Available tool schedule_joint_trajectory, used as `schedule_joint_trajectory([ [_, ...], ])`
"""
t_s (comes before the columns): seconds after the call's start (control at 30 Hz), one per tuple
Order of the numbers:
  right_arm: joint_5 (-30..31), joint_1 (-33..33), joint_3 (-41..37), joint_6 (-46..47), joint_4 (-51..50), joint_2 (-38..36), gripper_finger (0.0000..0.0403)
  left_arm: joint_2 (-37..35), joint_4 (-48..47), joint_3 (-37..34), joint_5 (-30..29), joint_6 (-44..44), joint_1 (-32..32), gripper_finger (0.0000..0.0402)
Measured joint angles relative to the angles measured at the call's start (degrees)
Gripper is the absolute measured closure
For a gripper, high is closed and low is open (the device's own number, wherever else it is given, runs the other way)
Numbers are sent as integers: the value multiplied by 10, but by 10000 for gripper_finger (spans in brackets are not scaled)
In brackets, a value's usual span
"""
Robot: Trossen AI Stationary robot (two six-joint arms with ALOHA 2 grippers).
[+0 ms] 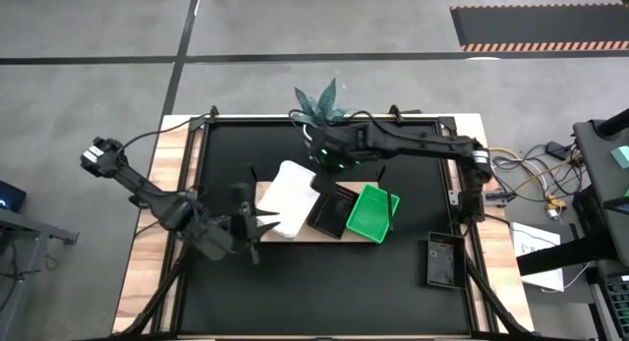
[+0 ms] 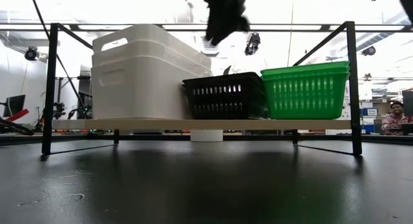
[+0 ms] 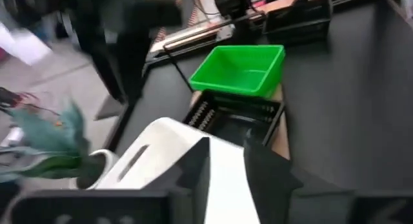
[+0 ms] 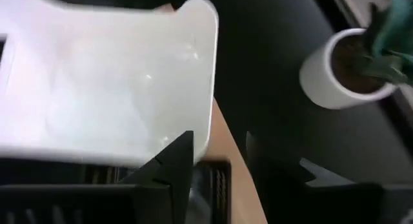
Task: Stack baskets on shelf by color
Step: Stack the white bin on top of the other white bins on the shelf
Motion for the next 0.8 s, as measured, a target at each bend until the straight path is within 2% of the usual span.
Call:
schedule_joint_trajectory([
  [0.17, 67, 65, -22, -13, -67, -62, 294, 39, 27, 19, 91, 1, 70, 390],
  [0.27, 71, 105, -52, -22, -71, -95, 316, 70, 27, 34, 145, 2, 117, 397],
  [0.37, 69, 131, -97, -32, -26, -117, 343, 95, 17, 50, 192, 12, 156, 401],
  [0.5, 70, 135, -181, -61, 80, -128, 384, 107, 10, 70, 196, 12, 177, 401],
  [0.67, 57, 101, -270, -92, 200, -118, 394, 91, 13, 86, 192, 12, 168, 401],
  [0.73, 42, 82, -292, -95, 231, -107, 394, 80, 15, 87, 171, 12, 156, 401],
  [0.8, 28, 65, -300, -96, 252, -97, 394, 68, 18, 84, 126, 12, 141, 401],
])
